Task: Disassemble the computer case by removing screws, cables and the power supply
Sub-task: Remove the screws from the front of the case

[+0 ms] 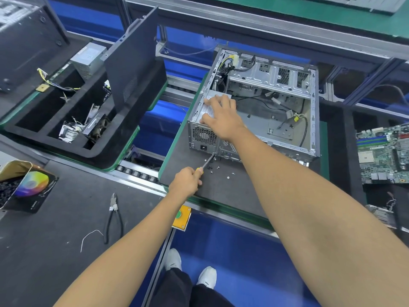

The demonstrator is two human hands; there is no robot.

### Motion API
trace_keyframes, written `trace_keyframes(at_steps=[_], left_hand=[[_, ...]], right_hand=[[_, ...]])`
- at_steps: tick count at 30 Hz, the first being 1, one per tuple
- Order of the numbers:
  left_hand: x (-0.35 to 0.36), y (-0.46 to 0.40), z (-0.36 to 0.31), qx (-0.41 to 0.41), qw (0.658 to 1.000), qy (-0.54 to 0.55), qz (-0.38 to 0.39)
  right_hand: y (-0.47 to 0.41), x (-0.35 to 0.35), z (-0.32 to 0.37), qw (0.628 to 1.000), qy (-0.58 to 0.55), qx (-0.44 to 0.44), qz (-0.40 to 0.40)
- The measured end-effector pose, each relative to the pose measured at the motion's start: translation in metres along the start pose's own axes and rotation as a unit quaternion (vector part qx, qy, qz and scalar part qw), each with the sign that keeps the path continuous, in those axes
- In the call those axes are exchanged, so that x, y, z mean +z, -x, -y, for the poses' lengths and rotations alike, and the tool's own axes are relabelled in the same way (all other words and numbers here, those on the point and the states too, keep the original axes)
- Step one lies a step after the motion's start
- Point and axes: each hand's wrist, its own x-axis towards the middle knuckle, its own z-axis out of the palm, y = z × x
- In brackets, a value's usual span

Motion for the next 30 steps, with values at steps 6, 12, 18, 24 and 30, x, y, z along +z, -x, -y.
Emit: trace_keyframes(at_steps=[6, 12, 18, 24, 30], left_hand=[[-0.0009, 0.003, -0.0005, 0.017, 1.0, -0.003, -0.012], [-0.0045, 0.0014, -0.0016, 0.018, 0.999, -0.044, -0.018], [0.0001, -0.0017, -0.003, 0.039, 0.999, -0.03, -0.005], [-0.0066, -0.0024, 0.0017, 0.026, 0.999, -0.02, -0.044], [-0.0047, -0.0035, -0.0059, 0.02, 0.999, -0.028, 0.009]], right_hand=[[0.0002, 0.0, 0.0005, 1.0, 0.003, 0.0, 0.002], [-0.0004, 0.0013, -0.0008, 1.0, 0.005, 0.001, 0.002], [-0.0004, 0.0024, -0.002, 1.0, 0.0, -0.002, -0.001], [-0.0005, 0.0007, -0.0011, 1.0, 0.007, 0.0, 0.0], [-0.0004, 0.0011, -0.0006, 1.0, 0.004, 0.002, -0.001]])
